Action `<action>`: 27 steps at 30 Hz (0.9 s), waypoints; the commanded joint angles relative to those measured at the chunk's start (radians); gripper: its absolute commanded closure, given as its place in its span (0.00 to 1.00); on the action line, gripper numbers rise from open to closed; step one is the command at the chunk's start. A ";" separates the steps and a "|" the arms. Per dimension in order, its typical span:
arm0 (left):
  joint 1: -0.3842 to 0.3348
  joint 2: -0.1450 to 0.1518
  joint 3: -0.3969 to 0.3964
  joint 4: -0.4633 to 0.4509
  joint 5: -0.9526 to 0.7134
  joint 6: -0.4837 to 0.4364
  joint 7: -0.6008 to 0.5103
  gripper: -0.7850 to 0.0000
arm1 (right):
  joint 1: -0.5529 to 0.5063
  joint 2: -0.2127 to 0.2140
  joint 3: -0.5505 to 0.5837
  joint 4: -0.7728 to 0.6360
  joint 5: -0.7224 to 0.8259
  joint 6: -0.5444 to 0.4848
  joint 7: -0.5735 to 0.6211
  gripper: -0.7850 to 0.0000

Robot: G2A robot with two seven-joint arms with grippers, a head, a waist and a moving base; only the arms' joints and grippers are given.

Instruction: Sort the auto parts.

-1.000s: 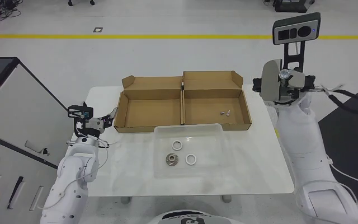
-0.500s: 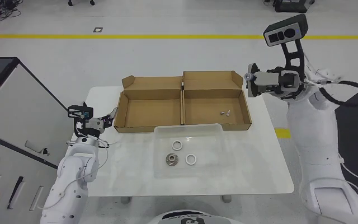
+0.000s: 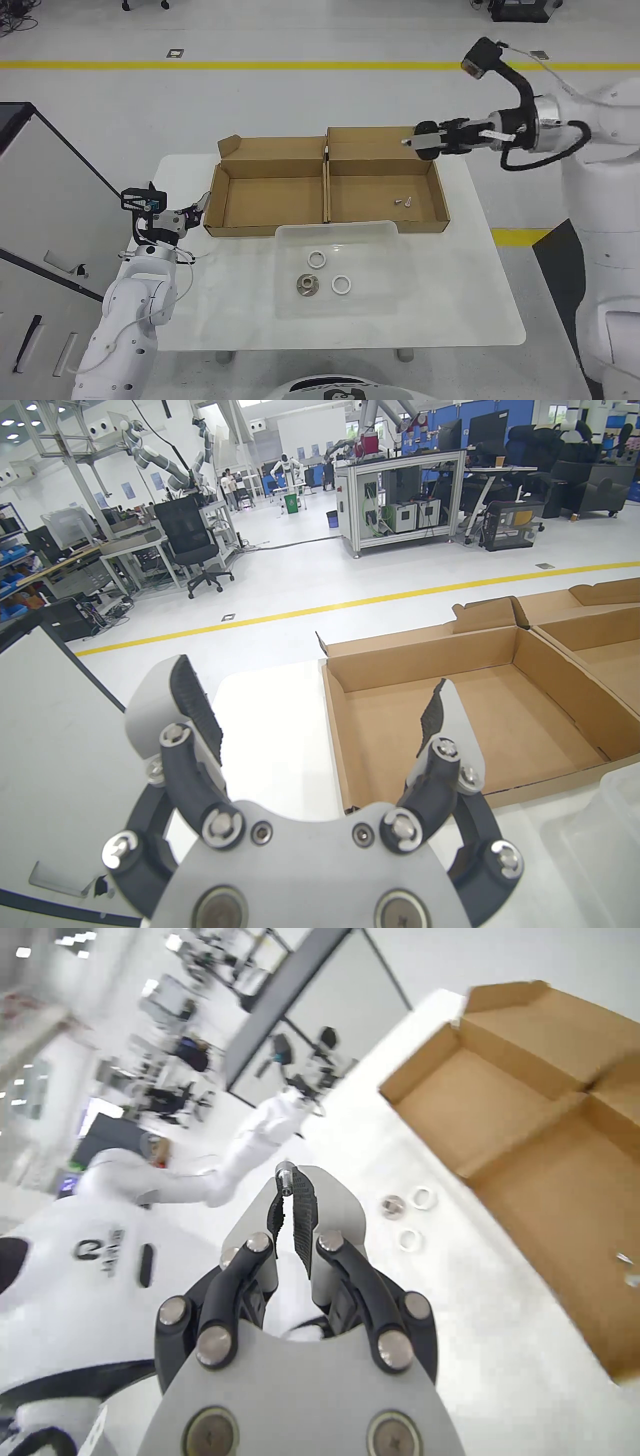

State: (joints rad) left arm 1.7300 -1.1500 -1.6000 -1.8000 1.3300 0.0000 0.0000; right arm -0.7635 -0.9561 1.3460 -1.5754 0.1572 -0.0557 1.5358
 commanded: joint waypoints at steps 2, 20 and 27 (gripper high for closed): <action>0.000 0.000 0.000 0.000 0.000 0.000 0.000 0.00 | 0.077 0.053 -0.121 0.070 -0.155 -0.066 0.000 1.00; 0.000 0.000 0.000 0.000 0.000 0.000 0.000 0.00 | 0.395 0.022 -0.720 0.415 -0.408 -0.263 -0.055 1.00; 0.000 0.000 0.000 0.000 0.000 0.000 0.000 0.00 | 0.427 -0.033 -0.791 0.506 -0.409 -0.296 -0.102 1.00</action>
State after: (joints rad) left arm 1.7300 -1.1500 -1.6000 -1.8000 1.3300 0.0000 0.0000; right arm -0.3384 -0.9892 0.5537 -1.0710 -0.2537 -0.3500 1.4336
